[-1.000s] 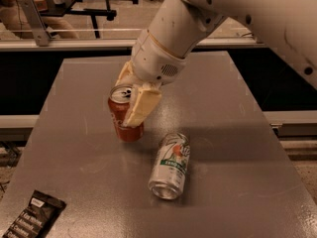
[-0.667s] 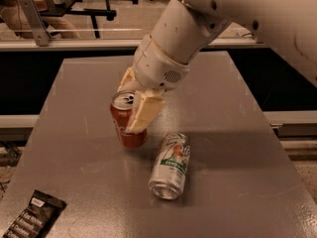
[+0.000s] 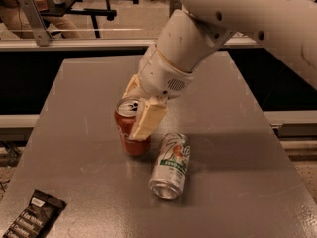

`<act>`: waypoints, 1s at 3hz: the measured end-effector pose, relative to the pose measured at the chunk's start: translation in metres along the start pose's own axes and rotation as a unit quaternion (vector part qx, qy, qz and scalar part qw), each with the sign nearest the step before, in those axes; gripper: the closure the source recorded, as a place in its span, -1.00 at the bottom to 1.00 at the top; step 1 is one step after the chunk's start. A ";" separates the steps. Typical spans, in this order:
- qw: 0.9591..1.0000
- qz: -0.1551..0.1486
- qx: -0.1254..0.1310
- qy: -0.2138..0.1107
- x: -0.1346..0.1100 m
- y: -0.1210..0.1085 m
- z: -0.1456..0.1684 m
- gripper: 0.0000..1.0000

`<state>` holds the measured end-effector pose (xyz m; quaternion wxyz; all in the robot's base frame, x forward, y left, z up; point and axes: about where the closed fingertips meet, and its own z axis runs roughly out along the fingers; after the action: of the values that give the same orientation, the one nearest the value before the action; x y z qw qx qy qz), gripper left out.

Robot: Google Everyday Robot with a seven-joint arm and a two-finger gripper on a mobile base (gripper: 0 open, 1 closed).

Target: Move coke can near 7up can

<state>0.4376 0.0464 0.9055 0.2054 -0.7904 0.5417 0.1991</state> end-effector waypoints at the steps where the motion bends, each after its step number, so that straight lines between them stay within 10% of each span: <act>1: 1.000 0.009 -0.001 0.000 0.005 0.000 0.005 -0.22; 3: 1.000 0.025 0.003 0.007 0.016 -0.001 0.010 -1.00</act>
Offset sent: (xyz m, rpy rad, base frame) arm 0.0078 -0.0093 -0.0226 -0.0187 0.0255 -0.0529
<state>0.4427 0.0392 0.8889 0.1989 -0.7775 0.5630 0.1973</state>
